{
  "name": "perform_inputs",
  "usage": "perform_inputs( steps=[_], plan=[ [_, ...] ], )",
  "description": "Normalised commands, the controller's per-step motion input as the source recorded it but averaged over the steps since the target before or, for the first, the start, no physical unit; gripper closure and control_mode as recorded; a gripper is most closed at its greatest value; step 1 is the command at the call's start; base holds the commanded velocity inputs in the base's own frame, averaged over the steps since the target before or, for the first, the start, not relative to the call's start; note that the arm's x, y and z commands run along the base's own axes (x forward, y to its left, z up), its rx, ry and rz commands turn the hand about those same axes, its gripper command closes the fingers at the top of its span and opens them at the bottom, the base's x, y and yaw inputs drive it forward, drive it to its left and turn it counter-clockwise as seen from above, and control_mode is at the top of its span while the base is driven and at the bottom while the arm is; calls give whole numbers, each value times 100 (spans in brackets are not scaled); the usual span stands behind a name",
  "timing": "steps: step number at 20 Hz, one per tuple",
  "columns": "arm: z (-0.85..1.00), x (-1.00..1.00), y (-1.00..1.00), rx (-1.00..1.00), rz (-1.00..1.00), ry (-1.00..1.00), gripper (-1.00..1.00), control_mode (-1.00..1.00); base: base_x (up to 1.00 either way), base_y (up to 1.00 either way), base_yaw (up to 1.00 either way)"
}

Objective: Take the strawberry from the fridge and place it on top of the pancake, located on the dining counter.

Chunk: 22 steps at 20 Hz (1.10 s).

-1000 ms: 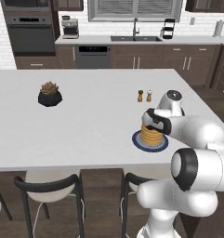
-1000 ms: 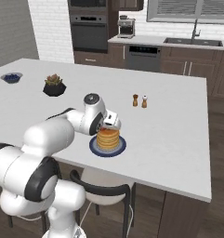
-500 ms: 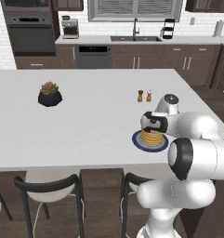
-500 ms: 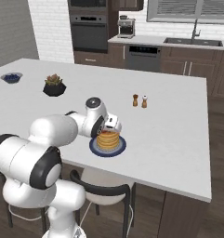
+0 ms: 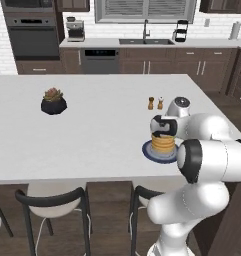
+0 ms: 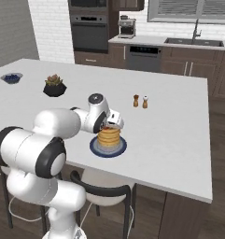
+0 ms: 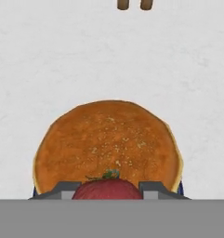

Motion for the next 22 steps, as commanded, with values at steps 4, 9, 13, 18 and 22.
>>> perform_inputs(
  steps=[4, 9, 13, 18, 22],
  plan=[
    [0, 1, -7, 0, 0, 0, 100, -100, 0, 0, 0],
    [0, -7, -2, 0, 0, 0, 100, -100, 0, 0, 0],
    [0, -4, 0, 0, 0, 0, 100, -100, 0, 0, 0],
    [-22, -5, 0, 0, 0, 1, 100, -100, 0, 0, 0],
    [-29, 0, 0, 0, 0, 0, 100, -100, 0, 0, 0]
  ],
)
